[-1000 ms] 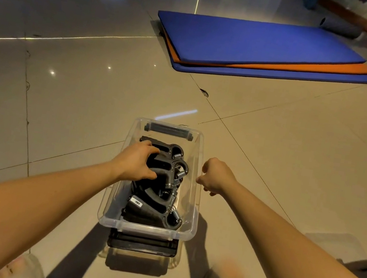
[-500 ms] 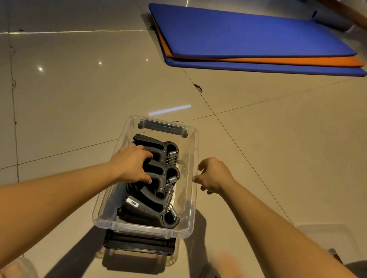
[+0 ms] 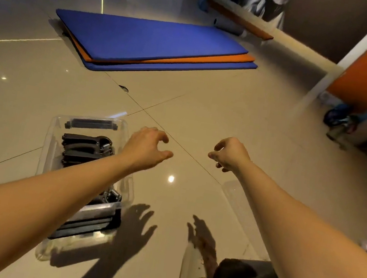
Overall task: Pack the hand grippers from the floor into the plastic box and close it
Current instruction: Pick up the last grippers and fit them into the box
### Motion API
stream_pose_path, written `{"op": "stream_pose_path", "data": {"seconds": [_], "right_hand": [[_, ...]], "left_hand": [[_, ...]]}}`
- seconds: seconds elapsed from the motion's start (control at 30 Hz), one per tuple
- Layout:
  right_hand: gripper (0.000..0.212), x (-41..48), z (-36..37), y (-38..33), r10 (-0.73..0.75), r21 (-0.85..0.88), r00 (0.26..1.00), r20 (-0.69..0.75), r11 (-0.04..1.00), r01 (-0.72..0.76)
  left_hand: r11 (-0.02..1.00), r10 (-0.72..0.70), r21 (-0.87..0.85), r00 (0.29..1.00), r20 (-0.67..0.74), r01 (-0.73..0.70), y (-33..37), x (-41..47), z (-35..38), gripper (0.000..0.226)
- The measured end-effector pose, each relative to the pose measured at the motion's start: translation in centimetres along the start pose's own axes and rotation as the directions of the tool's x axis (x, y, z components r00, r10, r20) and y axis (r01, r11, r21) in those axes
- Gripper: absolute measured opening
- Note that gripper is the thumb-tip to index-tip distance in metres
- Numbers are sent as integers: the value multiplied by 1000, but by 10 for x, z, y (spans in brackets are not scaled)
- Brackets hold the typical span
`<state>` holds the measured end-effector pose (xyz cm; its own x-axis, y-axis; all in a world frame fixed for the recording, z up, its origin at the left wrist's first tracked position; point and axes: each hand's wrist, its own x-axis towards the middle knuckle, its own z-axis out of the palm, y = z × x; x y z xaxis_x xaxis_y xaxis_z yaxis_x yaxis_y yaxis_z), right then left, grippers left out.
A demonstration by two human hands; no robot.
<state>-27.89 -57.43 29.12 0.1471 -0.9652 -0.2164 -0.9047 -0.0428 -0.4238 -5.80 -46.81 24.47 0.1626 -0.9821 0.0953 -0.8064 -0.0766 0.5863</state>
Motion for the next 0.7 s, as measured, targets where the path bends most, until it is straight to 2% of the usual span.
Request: {"op": "stream_pose_path", "data": {"seconds": [0.13, 0.37, 0.5, 0.63, 0.7], "right_hand": [[17, 0, -15, 65, 141, -13, 989, -47, 990, -141], [12, 27, 17, 231, 344, -144, 938, -36, 927, -346], [22, 58, 41, 312, 350, -167, 937, 0, 924, -345], [34, 98, 63, 360, 338, -167, 941, 38, 930, -327], [34, 118, 73, 376, 331, -143, 943, 41, 936, -322]], "left_hand": [[997, 81, -12, 986, 144, -80, 53, 4, 45, 45], [997, 73, -22, 935, 346, -69, 91, 50, 182, 50], [1000, 14, -26, 901, 434, -3, 102, 90, 256, 58], [999, -20, -11, 846, 533, 31, 106, 132, 315, 70], [996, -42, -36, 809, 586, 78, 108, 149, 337, 53]]}}
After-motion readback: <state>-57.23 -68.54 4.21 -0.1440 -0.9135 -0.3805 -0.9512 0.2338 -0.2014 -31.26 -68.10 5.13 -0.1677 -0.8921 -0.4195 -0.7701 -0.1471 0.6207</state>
